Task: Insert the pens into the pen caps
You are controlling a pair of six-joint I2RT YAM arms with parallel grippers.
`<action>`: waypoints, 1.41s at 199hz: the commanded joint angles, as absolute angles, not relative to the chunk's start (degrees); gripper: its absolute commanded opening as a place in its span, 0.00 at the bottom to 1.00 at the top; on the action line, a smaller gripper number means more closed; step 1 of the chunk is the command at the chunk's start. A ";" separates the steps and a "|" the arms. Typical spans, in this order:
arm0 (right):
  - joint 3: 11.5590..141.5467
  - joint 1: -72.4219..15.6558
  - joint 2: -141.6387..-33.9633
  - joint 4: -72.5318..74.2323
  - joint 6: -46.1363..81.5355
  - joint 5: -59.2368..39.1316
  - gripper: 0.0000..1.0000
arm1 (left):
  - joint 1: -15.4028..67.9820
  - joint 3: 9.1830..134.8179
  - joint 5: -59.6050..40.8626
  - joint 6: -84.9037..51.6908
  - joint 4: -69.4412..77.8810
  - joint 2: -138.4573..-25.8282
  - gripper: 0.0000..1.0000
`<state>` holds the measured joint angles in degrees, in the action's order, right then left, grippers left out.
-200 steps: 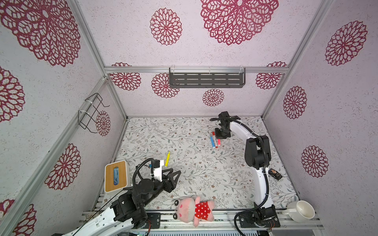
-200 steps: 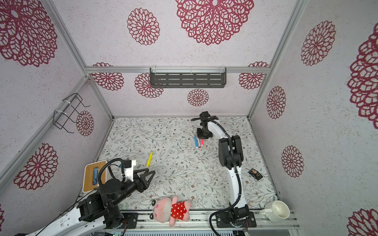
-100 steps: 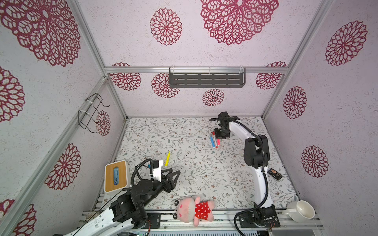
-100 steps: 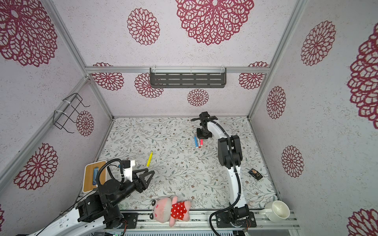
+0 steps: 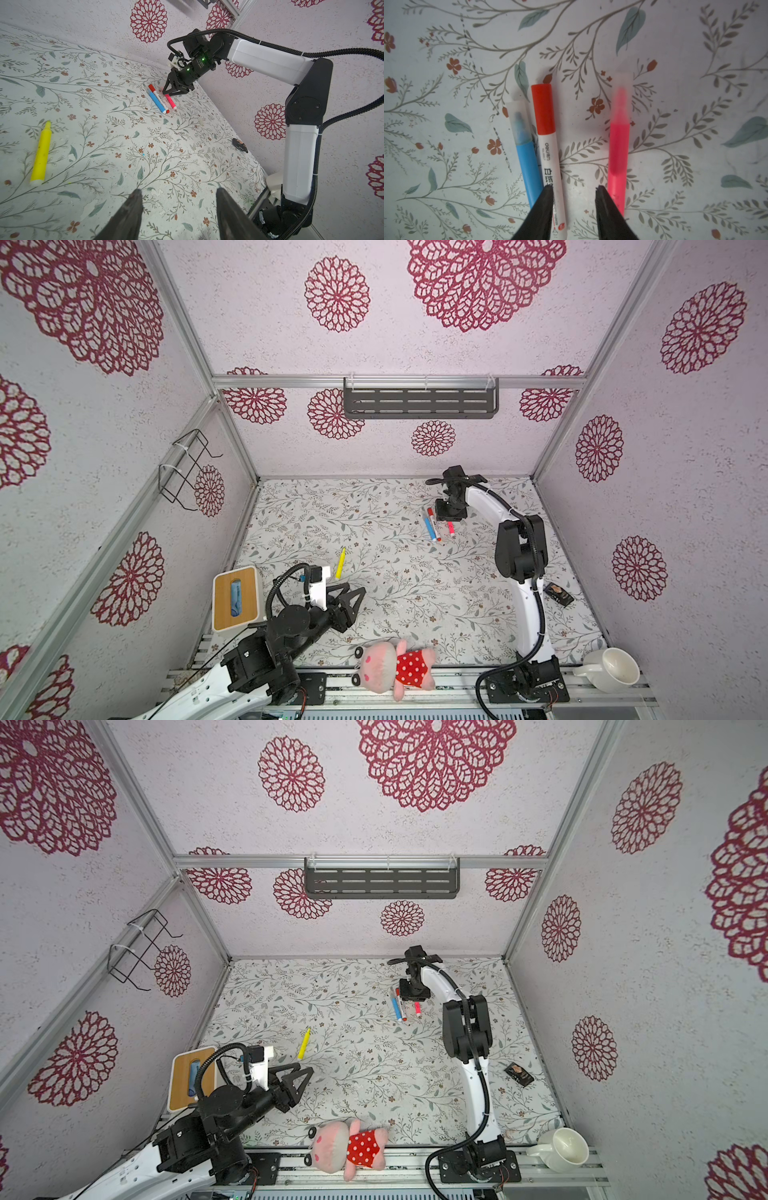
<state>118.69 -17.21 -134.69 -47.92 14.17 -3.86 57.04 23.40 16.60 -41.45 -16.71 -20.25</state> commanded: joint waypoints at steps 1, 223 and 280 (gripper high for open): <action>119.37 -16.56 -133.38 -49.03 14.85 -3.51 0.37 | 57.50 23.70 17.58 -42.00 -16.98 -19.78 0.59; 117.16 -9.75 -134.41 -46.23 17.48 7.38 0.38 | 57.48 24.62 17.53 -42.36 -18.85 -18.95 0.59; 119.33 -9.76 -136.53 -47.33 16.01 6.97 0.34 | 57.49 24.73 17.58 -42.63 -19.51 -18.38 0.60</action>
<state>116.60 -9.74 -135.52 -45.12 17.32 6.02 57.04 23.46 17.06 -41.91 -18.87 -18.76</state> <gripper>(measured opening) 0.348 0.596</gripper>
